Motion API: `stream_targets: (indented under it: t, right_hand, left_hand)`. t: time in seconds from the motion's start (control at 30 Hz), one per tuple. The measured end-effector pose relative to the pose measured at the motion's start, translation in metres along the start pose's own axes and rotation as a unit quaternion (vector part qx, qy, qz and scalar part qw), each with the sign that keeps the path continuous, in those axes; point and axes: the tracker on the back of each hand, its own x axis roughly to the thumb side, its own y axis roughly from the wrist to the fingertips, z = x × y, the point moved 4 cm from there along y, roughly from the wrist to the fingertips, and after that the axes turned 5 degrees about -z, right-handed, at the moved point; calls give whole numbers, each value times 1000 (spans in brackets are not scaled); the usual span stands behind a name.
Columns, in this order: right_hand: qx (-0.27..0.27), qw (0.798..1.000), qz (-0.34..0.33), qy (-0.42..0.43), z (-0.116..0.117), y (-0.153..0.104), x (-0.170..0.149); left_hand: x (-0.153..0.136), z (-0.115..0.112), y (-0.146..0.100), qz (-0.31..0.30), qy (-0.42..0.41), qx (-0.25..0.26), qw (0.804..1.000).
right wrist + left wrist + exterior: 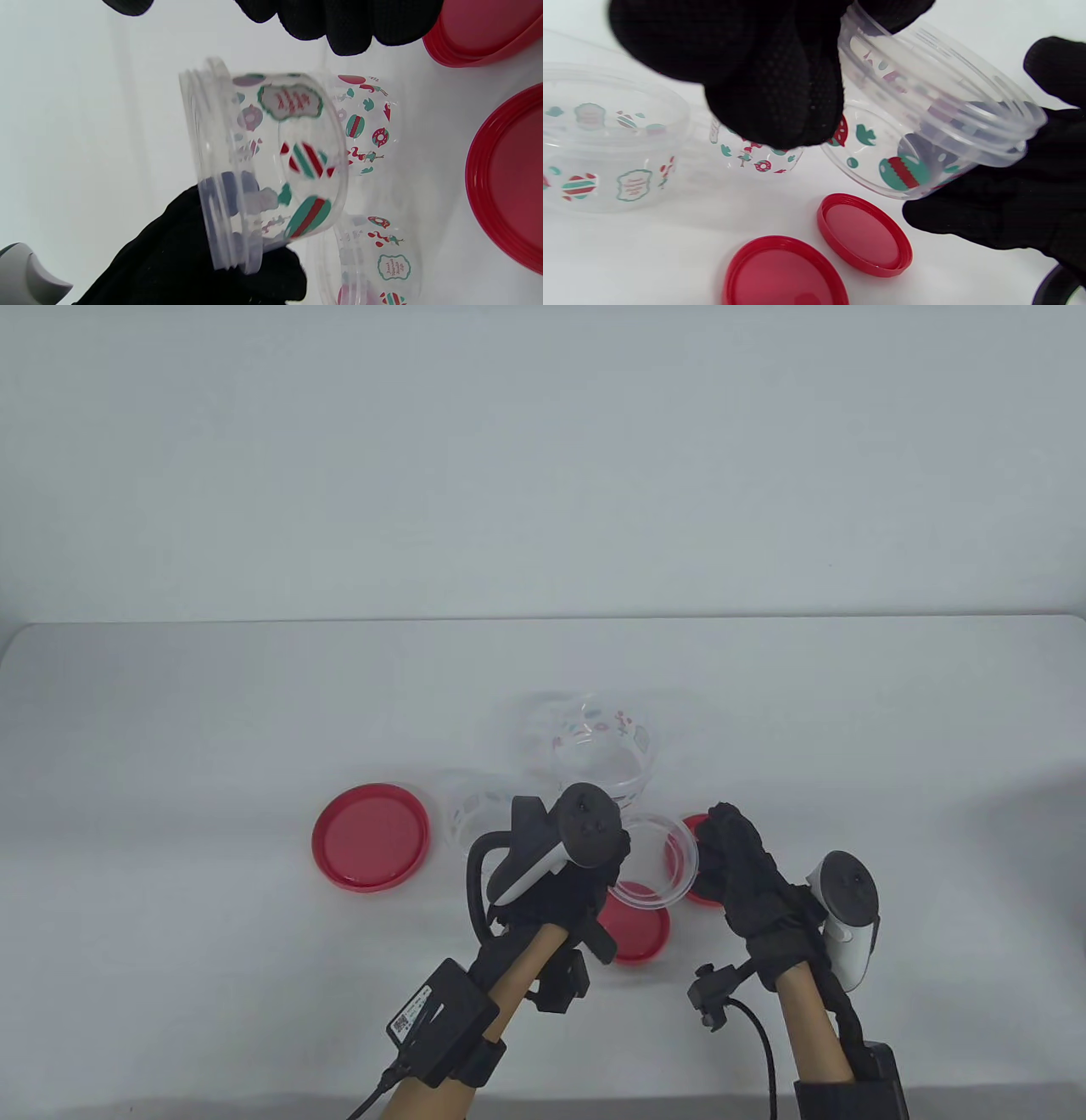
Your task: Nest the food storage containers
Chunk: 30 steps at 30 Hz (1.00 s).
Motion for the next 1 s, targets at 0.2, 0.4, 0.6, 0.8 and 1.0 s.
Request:
stream_targets:
  t: [0.2,0.4,0.6,0.8,1.0]
  right_hand:
    - [10,1000,16,20,2,-1,-4]
    - [-10,999,22,22,-5,-1,-5]
    - [0,999,39,28,-2,1,-11]
    - [-9,999,28,12,-5,1,-6]
    - [-40,999,24,2,-16,0,-4]
  left_hand:
    - [22,-12,10,-20,-18,-9,1000]
    - [30,-20,14,-24,-22,-5,999]
    - [25,-24,15,-29,-10,5,1000]
    - [7,-22,12,-43,-63,28,997]
    - [-20,-28,10,-29,-104,44,993]
